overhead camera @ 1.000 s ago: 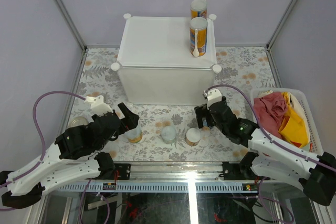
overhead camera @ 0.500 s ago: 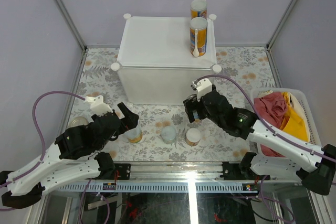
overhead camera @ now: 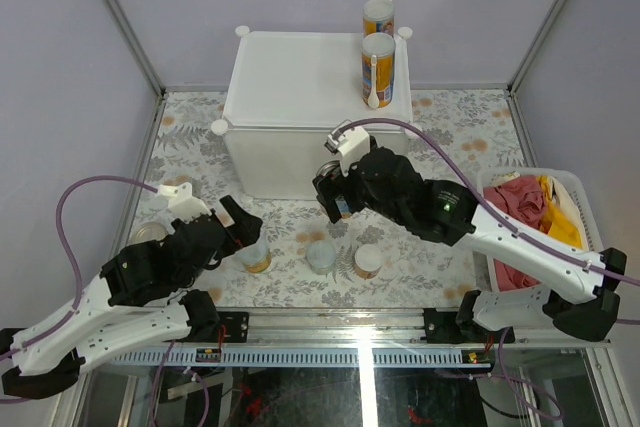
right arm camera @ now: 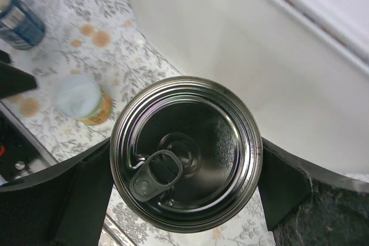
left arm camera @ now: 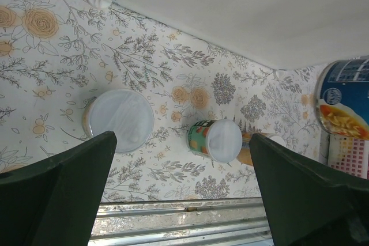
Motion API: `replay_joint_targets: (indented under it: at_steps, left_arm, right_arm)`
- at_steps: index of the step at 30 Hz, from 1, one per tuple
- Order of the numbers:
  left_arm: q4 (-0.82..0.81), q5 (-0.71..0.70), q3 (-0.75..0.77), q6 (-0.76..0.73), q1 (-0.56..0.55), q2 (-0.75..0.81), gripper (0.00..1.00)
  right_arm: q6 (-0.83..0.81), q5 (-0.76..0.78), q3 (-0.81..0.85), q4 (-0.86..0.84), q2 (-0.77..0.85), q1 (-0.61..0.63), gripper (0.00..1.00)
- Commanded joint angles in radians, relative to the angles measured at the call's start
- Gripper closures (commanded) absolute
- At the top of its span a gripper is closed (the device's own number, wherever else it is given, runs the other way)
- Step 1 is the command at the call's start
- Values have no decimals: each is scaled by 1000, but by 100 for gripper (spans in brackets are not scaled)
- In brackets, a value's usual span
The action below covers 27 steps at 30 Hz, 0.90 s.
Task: Place and organize the canned foods onto the counter
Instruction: Pick up the canned food from the center of the board, then place the canned food on the counter.
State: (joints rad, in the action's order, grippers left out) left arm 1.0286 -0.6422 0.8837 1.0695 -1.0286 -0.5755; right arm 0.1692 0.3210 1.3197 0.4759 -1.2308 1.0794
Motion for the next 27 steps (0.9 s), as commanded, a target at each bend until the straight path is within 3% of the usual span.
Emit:
replay_joint_targets:
  at_steps: [1,27]
  left_arm:
    - [-1,-49,-8,14,-5,17,0]
    - [4,-34,-23,-12,-4,80,0]
  right_arm:
    - [-52,-7,215,-117,-18,40,94]
    - [-173,-8,1030,-44,-512,49,96]
